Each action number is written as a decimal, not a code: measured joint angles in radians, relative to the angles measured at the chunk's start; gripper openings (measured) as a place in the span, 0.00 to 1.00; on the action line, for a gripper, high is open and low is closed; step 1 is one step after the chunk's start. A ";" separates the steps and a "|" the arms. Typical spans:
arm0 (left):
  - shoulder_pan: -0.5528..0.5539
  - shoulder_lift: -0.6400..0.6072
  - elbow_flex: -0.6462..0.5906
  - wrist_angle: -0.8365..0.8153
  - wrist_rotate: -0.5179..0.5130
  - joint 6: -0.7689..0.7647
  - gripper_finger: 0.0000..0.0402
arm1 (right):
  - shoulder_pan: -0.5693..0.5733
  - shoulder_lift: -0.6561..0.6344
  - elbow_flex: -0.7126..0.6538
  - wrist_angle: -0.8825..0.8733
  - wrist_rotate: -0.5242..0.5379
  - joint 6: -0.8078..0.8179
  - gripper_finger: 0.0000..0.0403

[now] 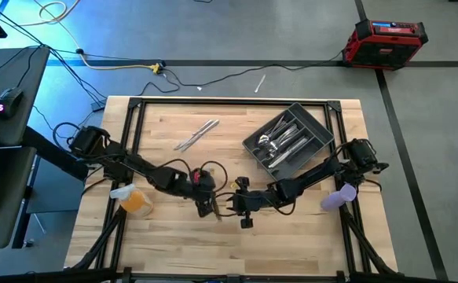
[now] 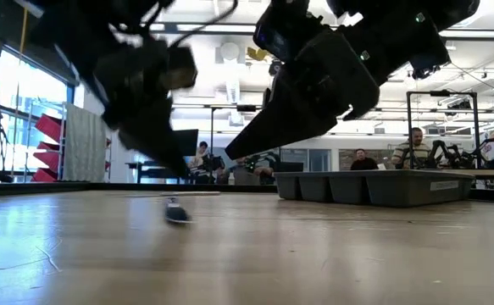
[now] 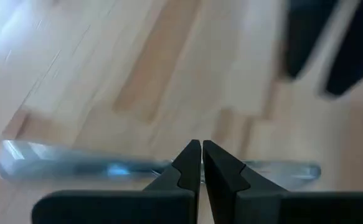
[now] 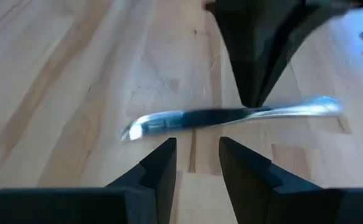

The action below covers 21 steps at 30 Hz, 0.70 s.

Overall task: Sort silverware
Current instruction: Put the knife in the silverware tray

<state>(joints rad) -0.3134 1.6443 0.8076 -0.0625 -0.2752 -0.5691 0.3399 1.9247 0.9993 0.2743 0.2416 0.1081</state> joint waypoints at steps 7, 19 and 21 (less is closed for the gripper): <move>-0.009 0.013 0.014 0.017 0.109 0.024 0.00 | -0.047 0.000 0.001 -0.056 -0.152 0.320 0.27; -0.105 0.151 0.014 0.260 0.248 0.056 0.00 | -0.078 0.000 0.001 -0.168 -0.358 0.438 0.27; -0.110 0.151 0.014 0.264 0.235 0.050 0.00 | -0.073 0.000 0.001 -0.197 -0.370 0.447 0.27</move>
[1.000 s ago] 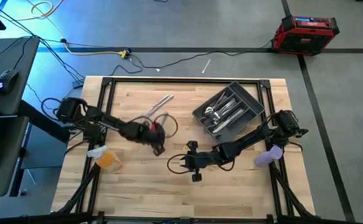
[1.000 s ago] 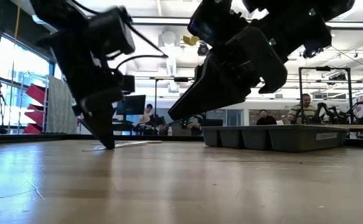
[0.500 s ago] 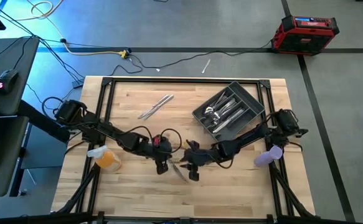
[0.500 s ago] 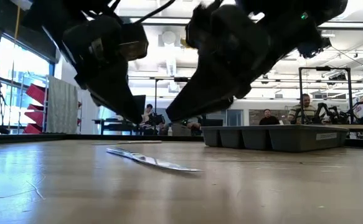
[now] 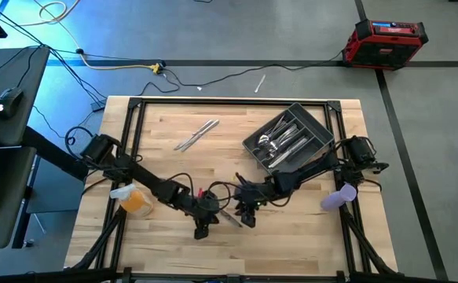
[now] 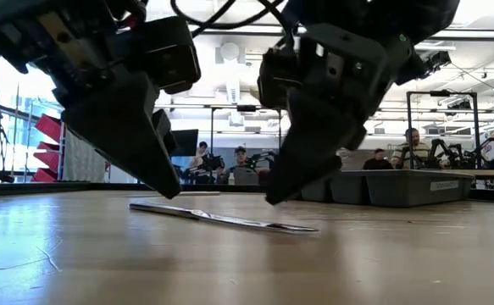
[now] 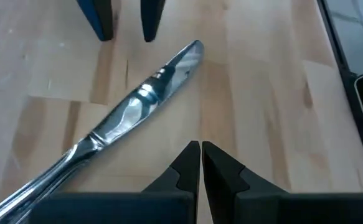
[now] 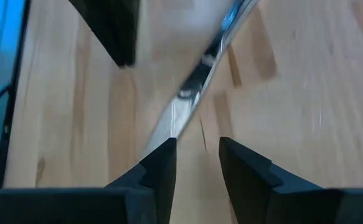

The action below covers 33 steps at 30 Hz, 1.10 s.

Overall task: Sort silverware
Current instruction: Put the knife in the silverware tray

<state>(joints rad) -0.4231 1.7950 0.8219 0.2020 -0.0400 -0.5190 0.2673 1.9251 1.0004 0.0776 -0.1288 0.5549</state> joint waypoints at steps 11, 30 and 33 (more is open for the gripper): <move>0.031 0.067 0.001 0.034 -0.053 0.022 0.00 | 0.004 0.001 0.000 -0.035 -0.048 0.077 0.37; 0.055 0.184 0.005 0.184 -0.048 -0.022 0.00 | -0.025 0.151 0.008 0.226 -0.124 0.316 0.53; 0.065 0.185 0.005 0.183 -0.050 -0.019 0.00 | -0.024 0.153 0.009 0.240 -0.118 0.306 0.52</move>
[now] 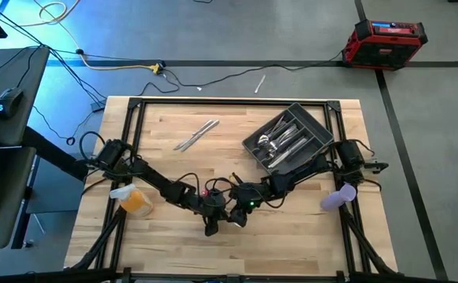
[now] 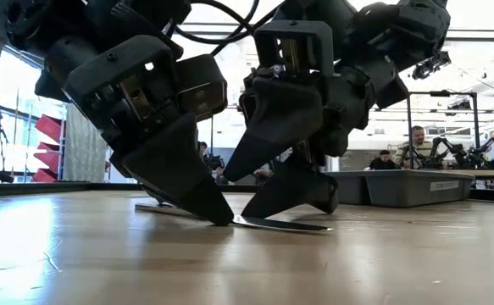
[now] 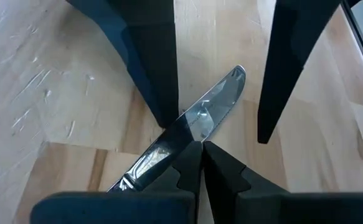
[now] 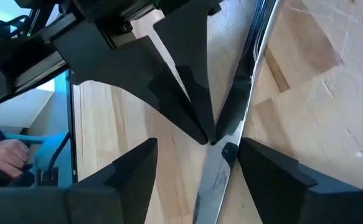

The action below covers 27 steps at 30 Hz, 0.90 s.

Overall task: Sort silverware
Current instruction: Put the knife in the silverware tray

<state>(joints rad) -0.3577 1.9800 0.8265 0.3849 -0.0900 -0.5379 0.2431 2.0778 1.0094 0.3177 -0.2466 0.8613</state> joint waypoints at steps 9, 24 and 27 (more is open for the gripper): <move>0.009 0.001 -0.002 0.006 -0.016 0.012 0.00 | 0.020 0.009 0.051 -0.035 0.009 -0.050 0.52; 0.006 -0.001 -0.004 0.017 -0.066 0.024 0.00 | 0.027 0.013 0.064 0.025 -0.032 -0.125 0.52; 0.006 -0.005 -0.004 0.019 -0.075 0.031 0.00 | 0.028 0.014 0.064 0.023 -0.040 -0.195 0.52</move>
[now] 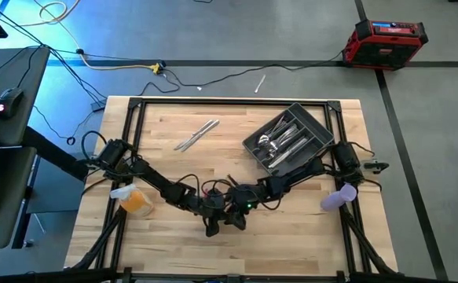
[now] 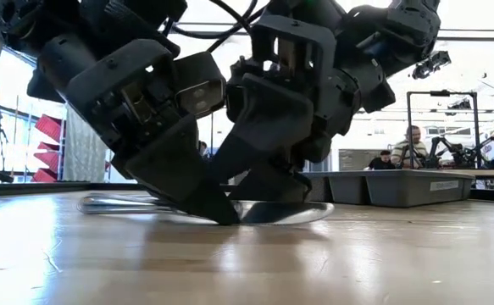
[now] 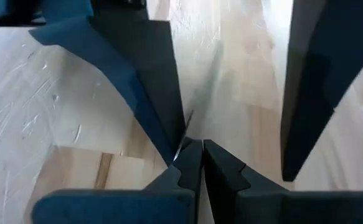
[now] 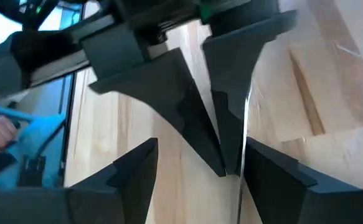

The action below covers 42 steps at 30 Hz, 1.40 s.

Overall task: Sort silverware
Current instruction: Put the knife in the silverware tray

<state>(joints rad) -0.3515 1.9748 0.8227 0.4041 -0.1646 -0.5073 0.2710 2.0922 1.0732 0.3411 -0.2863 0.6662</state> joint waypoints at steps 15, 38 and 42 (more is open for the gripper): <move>0.002 -0.009 0.001 -0.008 -0.036 0.033 0.00 | 0.037 -0.007 0.024 -0.240 0.177 -0.350 0.26; -0.100 -0.361 -0.002 -0.264 -0.054 0.288 0.10 | 0.018 -0.014 0.022 -0.305 0.270 -0.304 0.00; -0.105 -0.352 -0.002 -0.420 -0.099 0.206 0.22 | 0.018 -0.014 0.021 -0.303 0.278 -0.304 0.00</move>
<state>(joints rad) -0.4567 1.6232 0.8207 -0.0157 -0.2634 -0.3011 0.2886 2.0785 1.0946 0.0380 -0.0078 0.3618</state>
